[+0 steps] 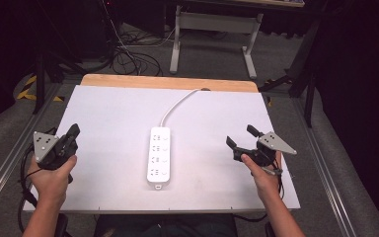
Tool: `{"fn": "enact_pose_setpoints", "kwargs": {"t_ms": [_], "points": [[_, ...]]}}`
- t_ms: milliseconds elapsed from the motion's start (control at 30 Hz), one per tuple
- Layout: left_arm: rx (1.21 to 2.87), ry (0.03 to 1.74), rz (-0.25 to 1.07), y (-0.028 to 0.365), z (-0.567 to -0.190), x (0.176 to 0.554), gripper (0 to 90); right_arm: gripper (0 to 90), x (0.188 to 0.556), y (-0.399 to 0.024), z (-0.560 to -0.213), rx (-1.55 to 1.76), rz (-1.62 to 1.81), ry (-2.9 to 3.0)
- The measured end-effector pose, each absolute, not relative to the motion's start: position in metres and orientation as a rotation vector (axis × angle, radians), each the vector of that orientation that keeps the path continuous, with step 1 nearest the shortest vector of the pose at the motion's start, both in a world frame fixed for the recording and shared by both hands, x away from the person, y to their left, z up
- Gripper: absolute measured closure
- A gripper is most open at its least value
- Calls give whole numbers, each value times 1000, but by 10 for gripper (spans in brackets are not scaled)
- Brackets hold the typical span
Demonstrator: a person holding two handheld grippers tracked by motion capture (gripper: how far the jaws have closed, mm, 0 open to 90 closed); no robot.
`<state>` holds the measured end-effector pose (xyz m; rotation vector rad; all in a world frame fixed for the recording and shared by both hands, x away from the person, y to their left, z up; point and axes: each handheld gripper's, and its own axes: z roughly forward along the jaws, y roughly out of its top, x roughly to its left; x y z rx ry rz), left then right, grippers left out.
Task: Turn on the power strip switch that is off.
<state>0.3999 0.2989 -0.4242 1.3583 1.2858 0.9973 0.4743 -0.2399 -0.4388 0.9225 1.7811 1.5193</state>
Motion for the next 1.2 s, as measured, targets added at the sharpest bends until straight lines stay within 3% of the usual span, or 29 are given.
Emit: {"fn": "enact_pose_setpoints", "kwargs": {"t_ms": [1200], "points": [[1675,1089,803,240,-411,422,900,107,468,-249,-440,952,1522,1768]]}}
